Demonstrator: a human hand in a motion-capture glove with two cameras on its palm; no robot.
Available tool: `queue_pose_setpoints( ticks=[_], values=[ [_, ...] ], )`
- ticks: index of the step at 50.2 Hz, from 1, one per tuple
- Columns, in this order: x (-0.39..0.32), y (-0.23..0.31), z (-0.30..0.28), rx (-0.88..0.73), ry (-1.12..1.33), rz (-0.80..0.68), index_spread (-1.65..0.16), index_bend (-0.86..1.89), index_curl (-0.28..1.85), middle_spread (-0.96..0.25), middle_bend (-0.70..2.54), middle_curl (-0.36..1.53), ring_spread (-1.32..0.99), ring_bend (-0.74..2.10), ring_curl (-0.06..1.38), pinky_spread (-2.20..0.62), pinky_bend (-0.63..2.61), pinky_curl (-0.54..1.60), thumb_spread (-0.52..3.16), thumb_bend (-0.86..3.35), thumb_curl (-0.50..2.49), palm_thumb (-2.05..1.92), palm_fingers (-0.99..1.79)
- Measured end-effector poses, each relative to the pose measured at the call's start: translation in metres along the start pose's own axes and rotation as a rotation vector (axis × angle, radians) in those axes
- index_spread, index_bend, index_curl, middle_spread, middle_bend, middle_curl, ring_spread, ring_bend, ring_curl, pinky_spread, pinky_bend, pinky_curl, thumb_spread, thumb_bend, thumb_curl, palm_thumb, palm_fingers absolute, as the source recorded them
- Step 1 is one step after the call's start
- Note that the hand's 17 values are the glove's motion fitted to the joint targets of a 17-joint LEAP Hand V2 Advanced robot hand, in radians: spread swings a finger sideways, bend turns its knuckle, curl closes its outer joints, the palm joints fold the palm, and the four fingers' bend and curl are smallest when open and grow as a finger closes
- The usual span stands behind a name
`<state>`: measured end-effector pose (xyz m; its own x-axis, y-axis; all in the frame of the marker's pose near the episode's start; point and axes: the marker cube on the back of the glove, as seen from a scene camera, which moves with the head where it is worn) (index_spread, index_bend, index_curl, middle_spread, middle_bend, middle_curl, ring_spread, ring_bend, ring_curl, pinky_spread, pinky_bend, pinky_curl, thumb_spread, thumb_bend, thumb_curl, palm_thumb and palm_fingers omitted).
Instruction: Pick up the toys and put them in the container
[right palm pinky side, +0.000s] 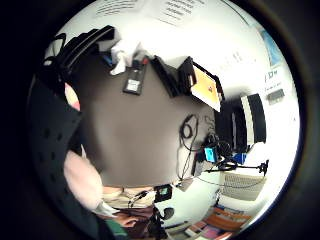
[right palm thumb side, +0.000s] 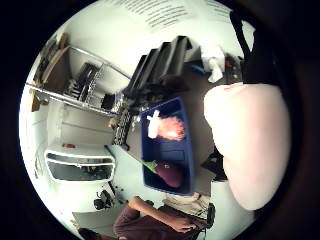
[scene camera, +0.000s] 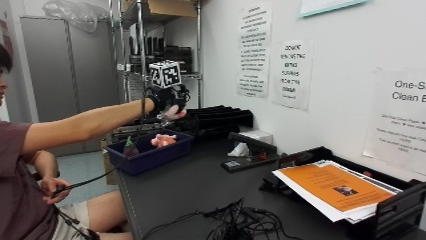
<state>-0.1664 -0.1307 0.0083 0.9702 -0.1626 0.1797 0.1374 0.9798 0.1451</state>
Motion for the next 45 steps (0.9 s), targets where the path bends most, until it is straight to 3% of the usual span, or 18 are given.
queue_pose_setpoints(
  ticks=[4, 12, 20, 23, 24, 25, 26, 34, 39, 40, 45],
  values=[
    [0.001, -0.003, -0.009, 0.054, -0.012, -0.003, -0.49, 0.55, 0.70, -0.45, 0.81, 0.83, -0.42, 1.26, 0.74, -0.35, 1.26, 0.51, 0.51, 0.15, 0.98, 0.70, 0.74],
    [-0.082, 0.004, -0.001, -0.021, -0.118, -0.122, -0.49, 0.51, 0.77, -0.45, 0.78, 0.88, -0.41, 1.28, 0.74, -0.34, 1.30, 0.51, 0.50, 0.13, 1.01, 0.70, 0.69],
    [-0.156, 0.013, 0.012, -0.054, -0.068, -0.221, -0.49, 0.43, 0.84, -0.46, 0.72, 0.91, -0.41, 1.31, 0.74, -0.34, 1.34, 0.52, 0.50, 0.11, 1.04, 0.71, 0.61],
    [-0.168, 0.017, 0.018, -0.078, -0.048, -0.227, -0.49, 0.39, 0.85, -0.47, 0.70, 0.92, -0.40, 1.31, 0.73, -0.33, 1.36, 0.52, 0.51, 0.10, 1.05, 0.70, 0.59],
    [-0.171, 0.017, 0.020, -0.086, -0.041, -0.225, -0.48, 0.39, 0.86, -0.46, 0.46, 0.85, -0.41, 1.34, 0.74, -0.34, 1.44, 0.54, 0.56, 0.13, 1.05, 0.73, 0.40],
    [-0.172, 0.018, 0.022, -0.093, -0.034, -0.223, -0.47, 0.39, 0.88, -0.46, 0.42, 0.85, -0.41, 1.36, 0.75, -0.34, 1.47, 0.55, 0.57, 0.13, 1.05, 0.73, 0.37],
    [-0.173, 0.019, 0.024, -0.101, -0.028, -0.221, -0.47, 0.36, 0.89, -0.48, 0.61, 0.91, -0.40, 1.35, 0.75, -0.33, 1.41, 0.53, 0.55, 0.10, 1.05, 0.70, 0.53],
    [-0.154, 0.030, 0.037, -0.225, -0.060, -0.187, -0.43, 0.11, 0.83, -0.47, 0.44, 0.88, -0.37, 1.36, 0.72, -0.32, 1.48, 0.51, 0.70, 0.03, 1.02, 0.60, 0.36],
    [-0.146, 0.036, 0.047, -0.372, -0.009, -0.161, -0.37, 0.08, 0.76, -0.34, 0.21, 0.80, -0.31, 1.26, 0.69, -0.25, 1.48, 0.52, 0.96, -0.02, 0.93, 0.47, -0.13],
    [-0.144, 0.037, 0.048, -0.393, 0.006, -0.157, -0.34, 0.07, 0.73, -0.27, 0.10, 0.75, -0.25, 1.09, 0.65, -0.20, 1.49, 0.51, 1.00, -0.04, 0.90, 0.43, -0.43],
    [-0.133, 0.039, 0.048, -0.381, -0.010, -0.166, -0.28, 0.07, 0.62, -0.09, 0.05, 0.64, -0.12, 0.69, 0.53, -0.08, 1.42, 0.46, 1.12, -0.06, 0.78, 0.27, -0.62]
  ],
)
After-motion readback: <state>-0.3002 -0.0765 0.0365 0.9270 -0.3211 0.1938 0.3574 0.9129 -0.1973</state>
